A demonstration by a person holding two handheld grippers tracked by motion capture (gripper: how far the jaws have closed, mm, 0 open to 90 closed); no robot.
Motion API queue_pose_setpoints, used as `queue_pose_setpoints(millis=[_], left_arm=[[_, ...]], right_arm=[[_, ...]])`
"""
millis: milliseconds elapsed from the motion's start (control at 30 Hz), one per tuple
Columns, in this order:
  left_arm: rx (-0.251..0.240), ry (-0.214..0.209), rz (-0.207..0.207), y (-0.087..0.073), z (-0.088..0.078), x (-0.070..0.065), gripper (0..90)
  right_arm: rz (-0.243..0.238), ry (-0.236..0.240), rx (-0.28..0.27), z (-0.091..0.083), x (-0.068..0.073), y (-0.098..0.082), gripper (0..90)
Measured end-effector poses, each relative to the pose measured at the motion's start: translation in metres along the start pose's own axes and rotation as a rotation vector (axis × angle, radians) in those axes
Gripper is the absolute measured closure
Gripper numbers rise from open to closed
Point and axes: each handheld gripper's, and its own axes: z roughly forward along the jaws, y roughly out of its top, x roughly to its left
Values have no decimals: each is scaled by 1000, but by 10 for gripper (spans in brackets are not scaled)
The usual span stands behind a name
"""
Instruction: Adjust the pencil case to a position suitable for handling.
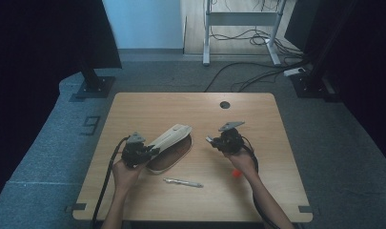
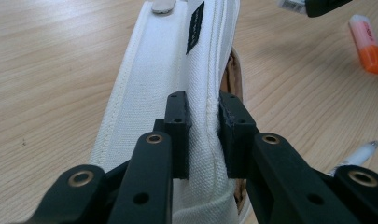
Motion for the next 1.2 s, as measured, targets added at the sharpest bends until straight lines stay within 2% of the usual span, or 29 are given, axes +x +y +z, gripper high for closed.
queue_pose_setpoints(millis=[500, 733, 1200], left_arm=[[-6, -5, 3, 0, -2, 0, 756], [-16, -1, -11, 1, -2, 0, 757], [-14, -2, 1, 1, -3, -1, 756]], right_arm=[[-36, 27, 3, 26, 15, 15, 723], [-50, 32, 8, 37, 17, 21, 723], [-75, 61, 14, 59, 31, 34, 723]])
